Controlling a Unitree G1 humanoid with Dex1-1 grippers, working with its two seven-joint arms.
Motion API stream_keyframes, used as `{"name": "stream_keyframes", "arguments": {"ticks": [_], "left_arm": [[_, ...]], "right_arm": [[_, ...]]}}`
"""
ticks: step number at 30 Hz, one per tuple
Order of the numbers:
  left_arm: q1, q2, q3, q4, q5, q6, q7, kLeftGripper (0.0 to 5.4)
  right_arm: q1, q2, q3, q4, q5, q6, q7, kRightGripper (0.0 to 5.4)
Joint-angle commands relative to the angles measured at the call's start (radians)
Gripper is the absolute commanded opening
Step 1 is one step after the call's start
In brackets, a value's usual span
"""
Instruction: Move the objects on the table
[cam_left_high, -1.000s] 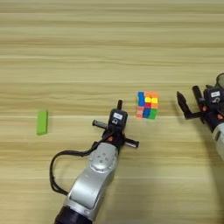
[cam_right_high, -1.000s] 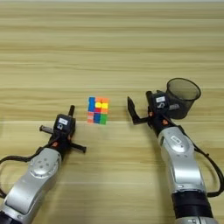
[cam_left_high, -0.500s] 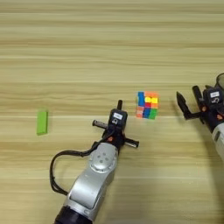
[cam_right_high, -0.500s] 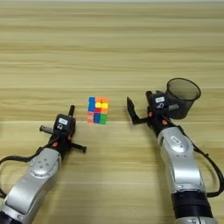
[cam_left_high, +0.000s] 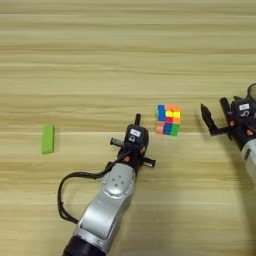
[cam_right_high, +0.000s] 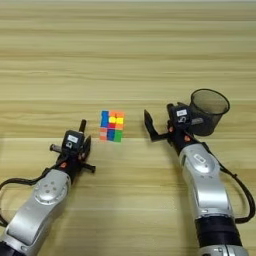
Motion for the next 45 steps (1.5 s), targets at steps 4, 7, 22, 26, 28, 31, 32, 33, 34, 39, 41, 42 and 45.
{"name": "stream_keyframes", "arguments": {"ticks": [4, 7, 22, 26, 28, 31, 32, 33, 34, 39, 41, 42, 45], "left_arm": [[0.032, -0.089, -0.01, 0.035, -0.026, 0.009, -0.005, 2.02], [0.032, -0.09, -0.008, 0.023, -0.036, -0.013, -0.005, 2.41], [0.028, -0.088, 0.005, -0.032, -0.058, -0.167, 0.005, 3.75], [0.027, -0.078, 0.019, -0.048, -0.059, -0.194, 0.011, 4.39], [0.03, -0.067, 0.03, -0.063, -0.056, -0.194, 0.013, 4.55], [0.033, -0.054, 0.053, -0.08, -0.056, -0.191, 0.015, 4.85], [0.035, -0.051, 0.06, -0.084, -0.057, -0.19, 0.016, 4.91], [0.037, -0.046, 0.071, -0.094, -0.058, -0.189, 0.016, 4.97], [0.039, -0.042, 0.08, -0.106, -0.059, -0.184, 0.015, 5.04], [0.068, 0.005, 0.145, -0.201, -0.046, -0.154, 0.008, 5.35], [0.081, 0.025, 0.205, -0.22, -0.057, -0.145, 0.007, 5.35], [0.085, 0.033, 0.229, -0.226, -0.057, -0.138, 0.007, 5.35], [0.099, 0.042, 0.286, -0.254, -0.059, -0.117, 0.011, 5.35]], "right_arm": [[-0.019, -0.004, 0.004, 0.018, -0.007, -0.012, 0.004, 5.4], [-0.019, -0.004, 0.005, 0.019, -0.007, -0.014, 0.004, 5.4], [-0.025, -0.004, 0.009, 0.043, -0.011, -0.031, 0.004, 5.4], [-0.028, -0.003, 0.01, 0.053, -0.012, -0.038, 0.003, 5.4], [-0.029, -0.002, 0.011, 0.057, -0.013, -0.04, 0.002, 5.4], [-0.031, -0.001, 0.011, 0.062, -0.014, -0.044, 0.002, 5.4], [-0.031, -0.001, 0.011, 0.063, -0.014, -0.045, 0.002, 5.4], [-0.032, -0.001, 0.012, 0.065, -0.014, -0.046, 0.002, 5.4], [-0.032, -0.001, 0.012, 0.066, -0.015, -0.047, 0.001, 5.4], [-0.031, 0.003, 0.014, 0.063, -0.017, -0.049, -0.003, 5.4], [-0.029, 0.005, 0.013, 0.06, -0.019, -0.047, -0.004, 5.4], [-0.029, 0.005, 0.012, 0.058, -0.019, -0.046, -0.003, 5.4], [-0.027, 0.004, 0.01, 0.055, -0.019, -0.044, -0.002, 5.4]]}}
